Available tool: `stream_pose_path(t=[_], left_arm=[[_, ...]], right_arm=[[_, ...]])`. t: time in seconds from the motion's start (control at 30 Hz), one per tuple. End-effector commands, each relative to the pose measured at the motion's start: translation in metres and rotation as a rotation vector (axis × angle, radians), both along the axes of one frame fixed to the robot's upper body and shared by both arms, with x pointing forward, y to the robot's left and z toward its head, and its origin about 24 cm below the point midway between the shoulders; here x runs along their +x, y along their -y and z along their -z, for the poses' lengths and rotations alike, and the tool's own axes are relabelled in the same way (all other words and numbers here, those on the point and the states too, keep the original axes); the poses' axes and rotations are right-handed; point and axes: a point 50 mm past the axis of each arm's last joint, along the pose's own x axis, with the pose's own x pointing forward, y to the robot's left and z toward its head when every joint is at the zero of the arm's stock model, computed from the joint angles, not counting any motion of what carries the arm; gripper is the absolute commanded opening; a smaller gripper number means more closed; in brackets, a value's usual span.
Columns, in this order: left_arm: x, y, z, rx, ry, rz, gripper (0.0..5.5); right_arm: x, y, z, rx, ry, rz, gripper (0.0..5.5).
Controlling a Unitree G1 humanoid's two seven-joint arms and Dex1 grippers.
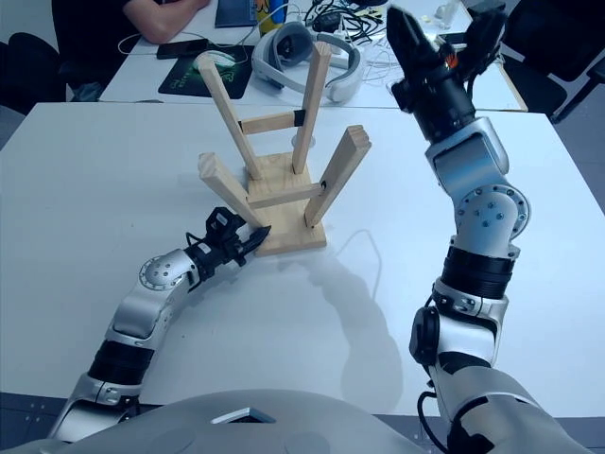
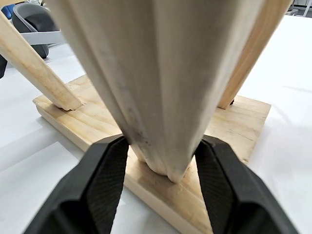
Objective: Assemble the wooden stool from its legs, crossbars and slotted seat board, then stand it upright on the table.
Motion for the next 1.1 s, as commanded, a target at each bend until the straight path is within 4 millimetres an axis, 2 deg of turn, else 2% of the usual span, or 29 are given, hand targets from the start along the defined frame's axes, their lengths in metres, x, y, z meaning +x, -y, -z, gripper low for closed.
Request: stream_pose_path(t=[0.03,0.1,0.17,0.3,0.37,0.5,0.7,0.83,0.97,1.1], left_arm=[[0.003,-0.012,0.008,0.073,-0.050,0.044,2.14],[0.007,-0.013,0.006,0.091,-0.050,0.079,2.14],[0.010,-0.015,0.004,0.105,-0.049,0.107,2.14],[0.018,-0.019,-0.001,0.120,-0.036,0.118,2.14],[0.016,-0.016,-0.005,0.115,-0.025,0.131,2.14],[0.006,-0.006,-0.005,0.110,-0.019,0.146,2.14],[-0.001,-0.026,-0.002,0.173,0.061,-0.046,2.14],[-0.008,-0.032,-0.004,0.156,0.132,-0.117,2.14],[-0.015,-0.030,-0.011,0.118,0.183,-0.124,2.14],[-0.011,-0.026,-0.008,0.102,0.161,-0.072,2.14]], right_arm=[[-0.014,-0.020,0.065,-0.341,-0.156,-0.136,0.00],[-0.031,-0.035,0.076,-0.367,-0.129,-0.265,0.00],[-0.043,-0.047,0.078,-0.369,-0.078,-0.364,0.00],[-0.051,-0.054,0.080,-0.387,-0.053,-0.425,0.00],[-0.048,-0.052,0.084,-0.468,-0.068,-0.379,0.00],[-0.033,-0.036,0.096,-0.668,-0.118,-0.160,0.00],[-0.046,-0.042,0.096,-0.648,-0.126,-0.135,0.00],[-0.054,-0.044,0.100,-0.652,-0.157,-0.108,0.00],[-0.057,-0.042,0.101,-0.679,-0.170,-0.079,0.00],[-0.059,-0.046,0.101,-0.650,-0.170,-0.095,0.00]])
